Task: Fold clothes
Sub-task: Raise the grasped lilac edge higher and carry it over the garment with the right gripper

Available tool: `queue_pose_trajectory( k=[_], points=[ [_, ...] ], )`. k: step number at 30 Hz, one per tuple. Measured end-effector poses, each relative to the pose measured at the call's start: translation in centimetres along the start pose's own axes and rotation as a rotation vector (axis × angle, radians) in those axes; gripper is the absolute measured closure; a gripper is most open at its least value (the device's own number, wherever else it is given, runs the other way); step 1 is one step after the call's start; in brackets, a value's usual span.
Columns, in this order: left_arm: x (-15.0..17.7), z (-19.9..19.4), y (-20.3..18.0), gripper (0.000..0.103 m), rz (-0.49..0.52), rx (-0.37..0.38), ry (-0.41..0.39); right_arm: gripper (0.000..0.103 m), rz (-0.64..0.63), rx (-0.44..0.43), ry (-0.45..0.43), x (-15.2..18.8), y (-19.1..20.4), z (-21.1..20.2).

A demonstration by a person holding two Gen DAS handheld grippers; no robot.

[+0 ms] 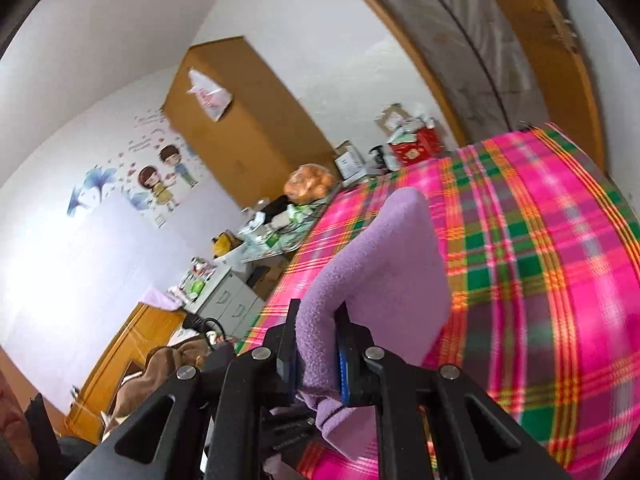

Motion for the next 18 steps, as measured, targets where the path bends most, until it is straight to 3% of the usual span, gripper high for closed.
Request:
queue_pose_trajectory(
  k=[10,18],
  points=[
    [-1.1,-4.1,2.8,0.073,-0.054,-0.039,-0.101,0.088,-0.122,-0.056,0.065,0.1,7.6,4.1],
    [-1.8,-9.8,8.8,0.073,-0.161,-0.138,-0.239,0.088,-0.207,-0.078,0.200,3.7,12.7,10.2]
  ],
)
Point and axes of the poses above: each gripper's, at about its wrist camera, not at the fingertips, and z roughly the way its jaws point, y to its left, x to its underside, the point moved 9 cm from there along z, roughly the way its jaws point, and after that the axes turned 14 degrees about x, right-handed, at the moved point
